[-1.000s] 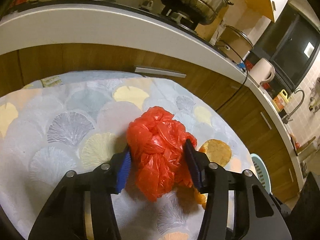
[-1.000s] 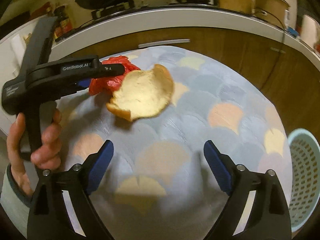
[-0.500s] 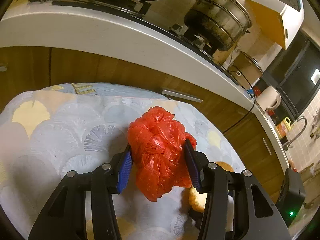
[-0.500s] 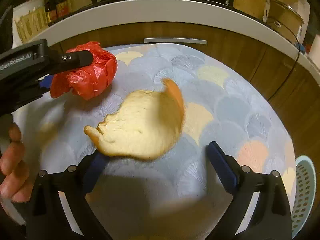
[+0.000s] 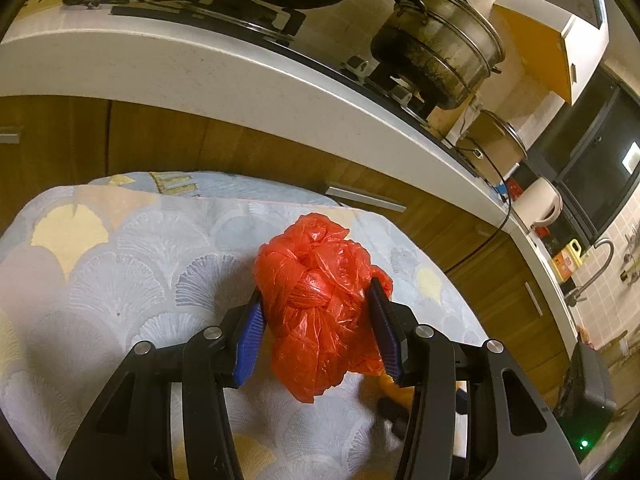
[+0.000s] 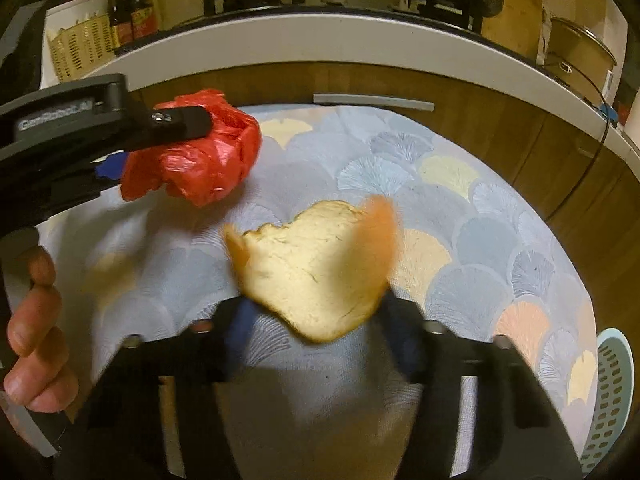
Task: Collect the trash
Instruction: 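Grasp the red plastic bag with the left gripper while the right grasps the orange peel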
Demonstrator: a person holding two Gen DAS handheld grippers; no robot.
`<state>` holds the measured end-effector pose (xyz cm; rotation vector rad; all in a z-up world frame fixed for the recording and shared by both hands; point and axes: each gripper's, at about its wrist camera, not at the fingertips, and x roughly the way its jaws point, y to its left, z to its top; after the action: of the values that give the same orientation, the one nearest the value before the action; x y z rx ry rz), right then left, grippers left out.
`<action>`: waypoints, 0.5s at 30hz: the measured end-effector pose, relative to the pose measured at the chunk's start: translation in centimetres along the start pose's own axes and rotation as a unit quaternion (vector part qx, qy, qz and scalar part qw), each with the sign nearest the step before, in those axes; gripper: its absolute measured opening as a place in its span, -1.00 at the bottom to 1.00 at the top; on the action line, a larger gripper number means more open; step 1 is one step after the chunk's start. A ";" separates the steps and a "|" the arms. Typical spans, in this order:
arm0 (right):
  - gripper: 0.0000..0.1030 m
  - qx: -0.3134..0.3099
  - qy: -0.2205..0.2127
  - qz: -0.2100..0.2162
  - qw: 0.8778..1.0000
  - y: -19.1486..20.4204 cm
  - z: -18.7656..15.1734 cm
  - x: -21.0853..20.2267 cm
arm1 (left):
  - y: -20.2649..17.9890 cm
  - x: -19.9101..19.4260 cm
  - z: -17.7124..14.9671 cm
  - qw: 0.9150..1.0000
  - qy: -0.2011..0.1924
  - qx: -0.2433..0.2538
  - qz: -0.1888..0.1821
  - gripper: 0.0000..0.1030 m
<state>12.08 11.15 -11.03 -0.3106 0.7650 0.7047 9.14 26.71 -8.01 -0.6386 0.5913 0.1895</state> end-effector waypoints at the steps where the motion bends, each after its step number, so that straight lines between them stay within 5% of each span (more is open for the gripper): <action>1: -0.39 0.001 -0.006 0.002 1.000 0.0 0.0 -0.2 | 0.0 -0.1 0.0 1.000 -0.001 0.002 -0.001 -0.09; 15: -0.50 0.046 -0.058 -0.024 0.997 -3.8 -1.7 -7.1 | -3.2 -2.0 -1.2 0.998 -0.018 0.048 -0.025 -0.09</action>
<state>10.14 4.25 -7.01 -0.2017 0.6747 0.6352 8.04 23.49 -6.05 -0.5547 0.5447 0.1241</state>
